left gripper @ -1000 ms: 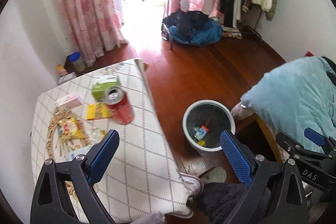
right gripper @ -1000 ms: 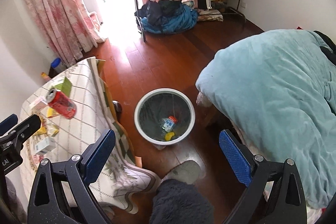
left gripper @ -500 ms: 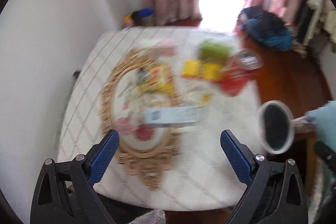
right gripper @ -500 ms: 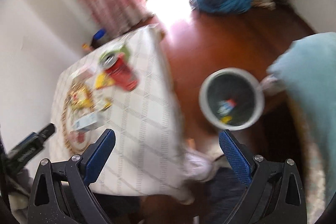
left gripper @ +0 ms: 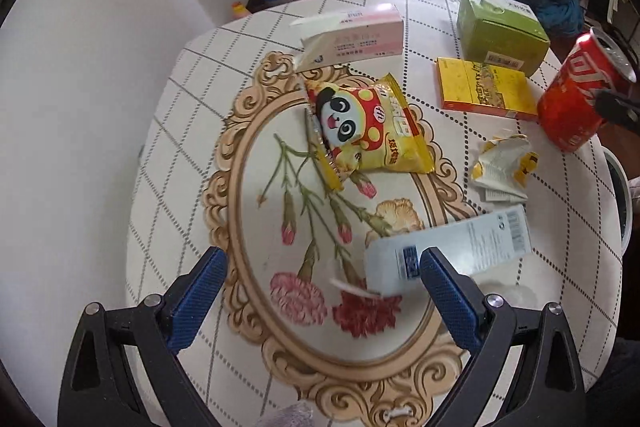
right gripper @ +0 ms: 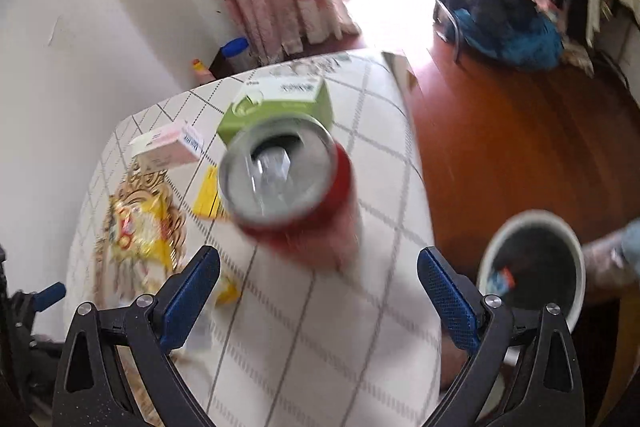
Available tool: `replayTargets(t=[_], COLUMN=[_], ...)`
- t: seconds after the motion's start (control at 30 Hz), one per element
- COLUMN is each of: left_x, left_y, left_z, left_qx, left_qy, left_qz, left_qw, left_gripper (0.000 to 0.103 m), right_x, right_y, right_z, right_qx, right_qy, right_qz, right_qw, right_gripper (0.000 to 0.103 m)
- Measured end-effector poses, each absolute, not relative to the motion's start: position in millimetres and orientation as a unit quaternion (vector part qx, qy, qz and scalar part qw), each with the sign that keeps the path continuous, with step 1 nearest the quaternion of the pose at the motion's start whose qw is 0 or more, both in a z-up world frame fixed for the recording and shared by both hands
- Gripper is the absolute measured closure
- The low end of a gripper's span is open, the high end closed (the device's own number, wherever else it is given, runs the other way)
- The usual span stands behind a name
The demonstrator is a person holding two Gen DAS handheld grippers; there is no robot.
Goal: Collect trash
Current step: 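Grasp the white-blue box with the left tool while the right tool grasps the red can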
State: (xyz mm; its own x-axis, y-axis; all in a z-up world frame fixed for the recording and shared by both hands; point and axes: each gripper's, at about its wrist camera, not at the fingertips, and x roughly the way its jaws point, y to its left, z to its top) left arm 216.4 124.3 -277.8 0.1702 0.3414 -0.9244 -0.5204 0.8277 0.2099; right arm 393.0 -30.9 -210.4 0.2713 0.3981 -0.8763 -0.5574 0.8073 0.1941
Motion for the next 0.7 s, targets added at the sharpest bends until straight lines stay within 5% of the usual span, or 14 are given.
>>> replayTargets(t=[0.13, 0.17, 0.2, 0.6, 0.67, 0.7], left_x=[226, 228, 230, 253, 256, 257], left_y=[125, 123, 119, 62, 58, 58], left_z=[-284, -284, -284, -298, -306, -310], left_qx=[-0.067, -0.062, -0.053, 0.147, 0.162, 0.160], left_qy=[0.583, 0.584, 0.584, 0.638, 0.645, 0.652], left_qz=[0.258, 0.250, 0.237, 0.013, -0.010, -0.018], left_qw=[0.767, 0.770, 0.774, 0.756, 0.747, 0.741], left_gripper=[0.004, 0.004, 0.005, 0.006, 0.018, 0.041], right_x=[407, 410, 413, 406, 400, 398], right_y=[-5, -1, 1, -45, -51, -51], right_z=[-223, -226, -227, -207, -209, -211], right_qx=[-0.085, -0.085, -0.083, -0.061, -0.064, -0.068], right_qy=[0.507, 0.503, 0.502, 0.587, 0.606, 0.614], right_qz=[0.318, 0.317, 0.318, 0.295, 0.295, 0.294], right_qw=[0.796, 0.799, 0.800, 0.751, 0.736, 0.729], right_gripper=[0.003, 0.011, 0.032, 0.032, 0.032, 0.032])
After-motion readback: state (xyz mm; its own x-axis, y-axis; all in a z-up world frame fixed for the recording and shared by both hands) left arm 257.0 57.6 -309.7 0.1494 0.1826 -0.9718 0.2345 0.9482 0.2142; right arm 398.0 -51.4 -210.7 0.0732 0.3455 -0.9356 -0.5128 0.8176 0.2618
